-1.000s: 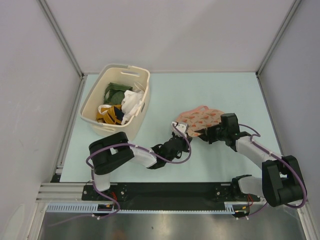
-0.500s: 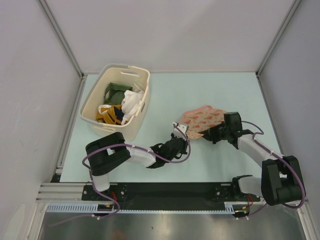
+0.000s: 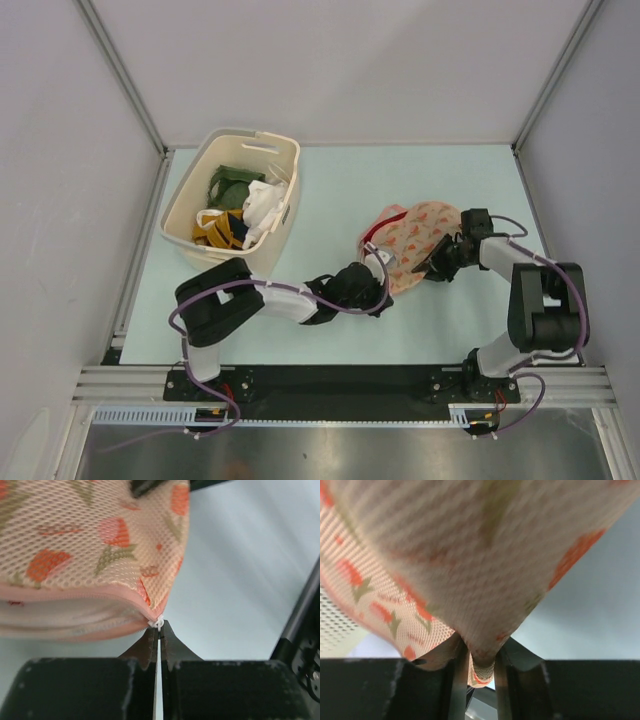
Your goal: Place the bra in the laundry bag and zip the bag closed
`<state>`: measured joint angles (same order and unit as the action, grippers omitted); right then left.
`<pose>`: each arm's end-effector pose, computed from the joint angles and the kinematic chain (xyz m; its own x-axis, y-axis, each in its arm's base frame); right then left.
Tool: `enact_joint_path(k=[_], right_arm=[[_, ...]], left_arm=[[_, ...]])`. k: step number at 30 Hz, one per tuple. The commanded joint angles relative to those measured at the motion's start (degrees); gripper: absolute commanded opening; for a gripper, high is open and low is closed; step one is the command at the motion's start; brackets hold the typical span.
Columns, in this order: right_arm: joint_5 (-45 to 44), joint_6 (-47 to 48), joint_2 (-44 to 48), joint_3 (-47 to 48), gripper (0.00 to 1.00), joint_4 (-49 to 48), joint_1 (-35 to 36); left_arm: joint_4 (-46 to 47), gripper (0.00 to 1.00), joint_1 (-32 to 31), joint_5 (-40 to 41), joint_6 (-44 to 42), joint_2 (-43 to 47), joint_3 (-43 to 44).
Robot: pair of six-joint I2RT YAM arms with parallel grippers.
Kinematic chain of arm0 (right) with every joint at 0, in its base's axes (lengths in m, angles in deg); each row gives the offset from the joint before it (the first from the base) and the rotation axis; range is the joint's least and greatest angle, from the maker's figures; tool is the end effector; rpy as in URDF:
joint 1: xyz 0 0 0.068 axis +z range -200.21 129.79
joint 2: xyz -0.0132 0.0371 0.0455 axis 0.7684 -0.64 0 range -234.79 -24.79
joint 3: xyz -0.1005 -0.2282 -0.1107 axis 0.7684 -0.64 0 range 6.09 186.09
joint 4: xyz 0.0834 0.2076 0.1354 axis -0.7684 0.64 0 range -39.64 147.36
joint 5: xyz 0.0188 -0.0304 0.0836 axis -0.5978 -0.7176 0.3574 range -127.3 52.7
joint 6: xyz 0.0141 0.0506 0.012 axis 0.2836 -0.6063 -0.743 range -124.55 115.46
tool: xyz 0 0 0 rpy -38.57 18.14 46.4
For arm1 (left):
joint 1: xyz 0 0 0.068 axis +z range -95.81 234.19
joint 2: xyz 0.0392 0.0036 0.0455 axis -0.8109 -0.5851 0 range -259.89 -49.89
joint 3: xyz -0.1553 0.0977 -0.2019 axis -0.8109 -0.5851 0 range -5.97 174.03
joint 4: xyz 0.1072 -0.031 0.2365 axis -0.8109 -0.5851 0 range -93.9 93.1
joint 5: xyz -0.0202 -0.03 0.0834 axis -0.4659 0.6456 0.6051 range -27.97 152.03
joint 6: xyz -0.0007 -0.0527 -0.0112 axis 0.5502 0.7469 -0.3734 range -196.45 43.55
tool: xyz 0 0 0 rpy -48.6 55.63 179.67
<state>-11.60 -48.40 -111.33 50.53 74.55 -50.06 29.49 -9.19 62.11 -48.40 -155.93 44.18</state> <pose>0.2688 0.0161 0.1601 -0.7827 0.6222 -0.0150 0.5068 0.6512 0.5648 0.1683 -0.3356 0.1441 -0.6148 0.1773 -0.7685 0.6848 0.6034 -0.4086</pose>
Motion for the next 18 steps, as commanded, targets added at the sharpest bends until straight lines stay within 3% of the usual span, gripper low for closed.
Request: enact_joint_path(k=[1,2,6,9,15,18], right_arm=[[2.5,13.6,-7.5,3.3,0.31,-3.4,-2.1],[3.6,13.2,-7.8,2.8,0.33,-4.1,-2.3],[6.0,9.5,0.4,-4.7,0.68,-10.3,-2.6],[8.0,4.1,6.7,-12.3,0.77,-14.0,-2.6],[7.8,-5.4,20.7,-25.4,0.76,-20.5,-2.3],[5.7,-9.9,24.3,-28.9,0.70,-25.7,-1.7]], left_arm=[[-1.0,0.00,-0.1,-13.2,3.0,-2.2,1.5],[-1.2,0.00,-0.1,-13.4,3.8,-3.1,2.8],[0.0,0.00,1.1,-15.5,8.0,-5.7,5.0],[2.6,0.00,1.8,-17.1,11.3,-7.2,5.7],[5.8,0.00,1.9,-18.2,14.8,-7.3,6.6],[5.8,0.00,1.9,-18.8,15.6,-7.4,7.2]])
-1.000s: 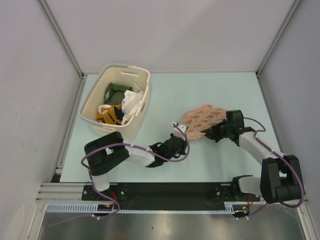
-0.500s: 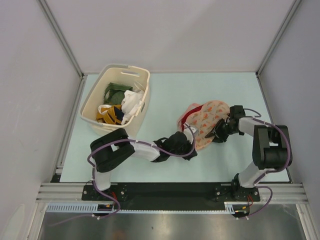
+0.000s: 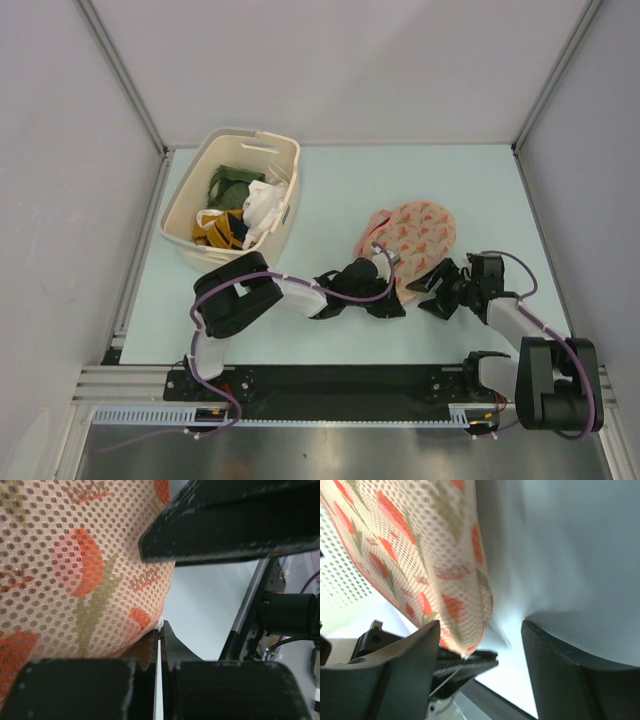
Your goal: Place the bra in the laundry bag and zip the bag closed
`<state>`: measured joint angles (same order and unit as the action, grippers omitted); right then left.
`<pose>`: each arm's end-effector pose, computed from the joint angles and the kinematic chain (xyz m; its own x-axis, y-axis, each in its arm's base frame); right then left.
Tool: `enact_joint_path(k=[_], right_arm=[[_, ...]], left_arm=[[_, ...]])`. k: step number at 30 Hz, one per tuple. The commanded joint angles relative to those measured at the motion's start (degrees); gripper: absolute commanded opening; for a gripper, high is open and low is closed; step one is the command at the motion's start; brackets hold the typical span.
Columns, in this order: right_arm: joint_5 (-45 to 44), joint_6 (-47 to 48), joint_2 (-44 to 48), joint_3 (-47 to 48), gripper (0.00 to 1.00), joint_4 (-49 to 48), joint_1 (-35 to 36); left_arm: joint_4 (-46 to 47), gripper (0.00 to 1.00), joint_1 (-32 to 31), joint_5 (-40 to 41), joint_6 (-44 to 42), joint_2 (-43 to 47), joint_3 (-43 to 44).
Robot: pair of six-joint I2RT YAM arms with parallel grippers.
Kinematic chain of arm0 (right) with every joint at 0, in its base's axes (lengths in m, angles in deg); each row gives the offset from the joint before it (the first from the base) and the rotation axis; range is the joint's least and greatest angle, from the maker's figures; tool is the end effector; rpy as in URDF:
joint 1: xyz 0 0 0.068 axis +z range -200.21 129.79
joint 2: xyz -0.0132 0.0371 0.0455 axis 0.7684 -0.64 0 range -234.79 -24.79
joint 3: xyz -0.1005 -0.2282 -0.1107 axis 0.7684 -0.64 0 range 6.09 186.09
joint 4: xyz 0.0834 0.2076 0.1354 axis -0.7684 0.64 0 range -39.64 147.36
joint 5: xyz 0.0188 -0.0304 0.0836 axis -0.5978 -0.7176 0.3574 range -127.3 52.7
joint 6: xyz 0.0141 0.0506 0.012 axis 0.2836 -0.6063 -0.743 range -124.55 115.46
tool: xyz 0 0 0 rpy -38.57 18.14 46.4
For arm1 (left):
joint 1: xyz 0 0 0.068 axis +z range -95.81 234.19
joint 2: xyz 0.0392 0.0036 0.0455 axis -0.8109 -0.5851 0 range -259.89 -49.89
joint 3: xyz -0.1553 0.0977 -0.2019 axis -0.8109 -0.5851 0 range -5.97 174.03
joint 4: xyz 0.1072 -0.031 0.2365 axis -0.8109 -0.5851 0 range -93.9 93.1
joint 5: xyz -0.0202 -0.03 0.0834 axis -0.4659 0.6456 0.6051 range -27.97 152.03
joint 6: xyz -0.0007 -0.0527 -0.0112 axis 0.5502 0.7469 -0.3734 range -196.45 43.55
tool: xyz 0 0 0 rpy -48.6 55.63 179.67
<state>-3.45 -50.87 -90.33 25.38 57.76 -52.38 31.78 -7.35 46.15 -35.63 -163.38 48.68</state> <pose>0.1856 0.0127 0.1348 -0.7717 0.6303 -0.0850 0.3760 0.5598 0.7384 0.1806 -0.3536 0.1226 -0.8076 0.1706 -0.5646 0.5688 0.4782 -0.6692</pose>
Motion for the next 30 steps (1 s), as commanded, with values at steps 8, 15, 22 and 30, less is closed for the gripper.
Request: enact_joint_path(k=[8,15,22,30], right_arm=[[-6.3,-10.7,-1.1,-3.7,0.23,-13.7,1.6],[-5.4,-4.3,-7.4,-0.8,0.00,-11.0,-1.6],[-2.7,6.2,-13.8,7.0,0.00,-5.1,-3.3],[-4.6,13.9,-24.6,24.2,0.07,3.8,-2.7]], left_arm=[[0.9,0.00,0.2,-2.4,2.7,-0.9,4.2],[-6.8,0.00,5.4,1.5,0.9,4.3,-2.1],[-13.2,0.00,13.8,0.8,-6.2,12.5,-8.3],[-15.3,0.00,12.1,-5.1,-9.7,13.1,-3.5]])
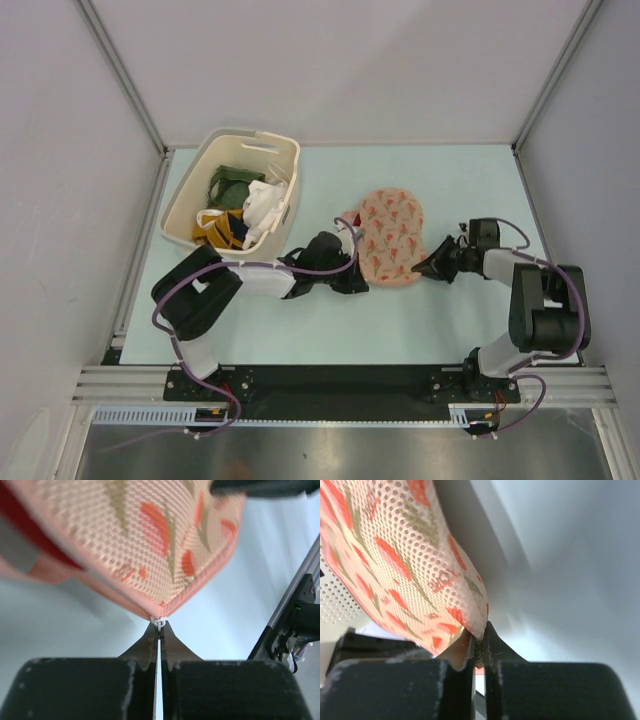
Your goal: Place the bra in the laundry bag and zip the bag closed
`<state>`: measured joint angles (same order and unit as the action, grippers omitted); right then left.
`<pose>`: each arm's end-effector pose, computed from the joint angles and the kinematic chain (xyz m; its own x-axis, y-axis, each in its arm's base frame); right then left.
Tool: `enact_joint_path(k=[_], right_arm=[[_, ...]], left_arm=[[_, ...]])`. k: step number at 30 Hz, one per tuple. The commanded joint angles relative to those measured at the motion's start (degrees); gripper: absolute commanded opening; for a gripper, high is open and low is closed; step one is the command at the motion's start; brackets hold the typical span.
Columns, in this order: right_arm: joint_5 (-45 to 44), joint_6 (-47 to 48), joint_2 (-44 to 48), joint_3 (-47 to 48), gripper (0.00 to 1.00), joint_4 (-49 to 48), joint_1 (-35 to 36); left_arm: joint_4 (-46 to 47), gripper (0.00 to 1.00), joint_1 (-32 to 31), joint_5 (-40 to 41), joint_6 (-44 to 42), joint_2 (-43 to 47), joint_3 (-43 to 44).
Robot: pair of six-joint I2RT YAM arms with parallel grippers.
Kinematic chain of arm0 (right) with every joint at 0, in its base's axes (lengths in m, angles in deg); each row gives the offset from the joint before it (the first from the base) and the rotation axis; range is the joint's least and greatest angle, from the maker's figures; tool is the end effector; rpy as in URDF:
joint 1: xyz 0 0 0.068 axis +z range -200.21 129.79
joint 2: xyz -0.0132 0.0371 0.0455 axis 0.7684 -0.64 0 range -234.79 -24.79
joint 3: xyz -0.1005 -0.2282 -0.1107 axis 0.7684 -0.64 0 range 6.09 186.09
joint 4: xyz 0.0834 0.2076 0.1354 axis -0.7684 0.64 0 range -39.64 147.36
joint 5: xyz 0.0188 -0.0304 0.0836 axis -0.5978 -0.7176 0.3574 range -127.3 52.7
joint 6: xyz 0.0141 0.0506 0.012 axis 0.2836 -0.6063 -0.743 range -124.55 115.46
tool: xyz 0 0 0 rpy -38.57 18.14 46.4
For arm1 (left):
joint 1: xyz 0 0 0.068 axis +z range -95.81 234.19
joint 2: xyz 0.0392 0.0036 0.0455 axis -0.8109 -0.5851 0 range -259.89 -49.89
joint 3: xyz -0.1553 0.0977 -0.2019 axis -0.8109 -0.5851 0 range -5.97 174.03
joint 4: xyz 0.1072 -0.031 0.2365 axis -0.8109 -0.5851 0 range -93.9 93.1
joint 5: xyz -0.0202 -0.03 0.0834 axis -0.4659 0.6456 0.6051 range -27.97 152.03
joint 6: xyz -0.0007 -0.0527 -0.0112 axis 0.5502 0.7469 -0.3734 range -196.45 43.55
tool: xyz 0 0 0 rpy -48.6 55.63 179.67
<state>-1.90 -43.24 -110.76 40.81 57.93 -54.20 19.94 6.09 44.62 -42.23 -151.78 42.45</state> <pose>0.2558 0.0027 0.1351 -0.8177 0.5679 -0.0944 0.3443 0.6138 0.7104 0.2293 -0.2714 0.1463 -0.8190 0.1094 -0.5633 0.4959 0.6289 -0.5989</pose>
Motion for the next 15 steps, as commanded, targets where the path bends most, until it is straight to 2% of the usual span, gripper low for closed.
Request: enact_joint_path(k=[1,2,3,5,6,8,9,12,15], right_arm=[[-6.3,6.3,-5.9,10.4,0.14,5.2,-0.8],[-6.4,5.7,-6.5,12.1,0.22,5.9,-0.7],[-6.0,5.2,-6.9,12.5,0.38,6.9,-0.7],[-4.1,2.9,-6.0,10.0,0.50,6.7,-0.6],[-3.2,2.1,-4.7,8.3,0.59,4.9,-0.6],[-1.2,-0.6,0.3,4.0,0.66,2.6,-0.4],[-0.3,-4.4,2.3,-0.7,0.71,-1.5,-0.1],[1.5,-11.5,9.7,-7.8,0.70,-7.1,2.4],[-1.6,-14.6,14.8,-9.4,0.65,-7.1,7.0]], left_arm=[[-2.0,0.00,-1.8,-4.1,-2.0,0.9,3.3],[-0.9,0.00,-2.2,-5.0,-0.9,0.3,4.3],[0.1,0.00,-2.6,-5.4,0.1,-1.0,4.9],[1.7,0.00,-3.1,-4.7,2.4,-2.3,7.1],[1.9,0.00,-3.6,-4.2,3.0,-3.0,7.7],[2.6,0.00,-3.8,-3.5,4.5,-4.8,9.6],[2.7,0.00,-4.0,-3.3,4.9,-5.4,10.2],[2.7,0.00,-4.7,-3.2,5.7,-6.9,12.2],[1.5,0.00,-5.6,-2.8,5.4,-7.4,13.6]])
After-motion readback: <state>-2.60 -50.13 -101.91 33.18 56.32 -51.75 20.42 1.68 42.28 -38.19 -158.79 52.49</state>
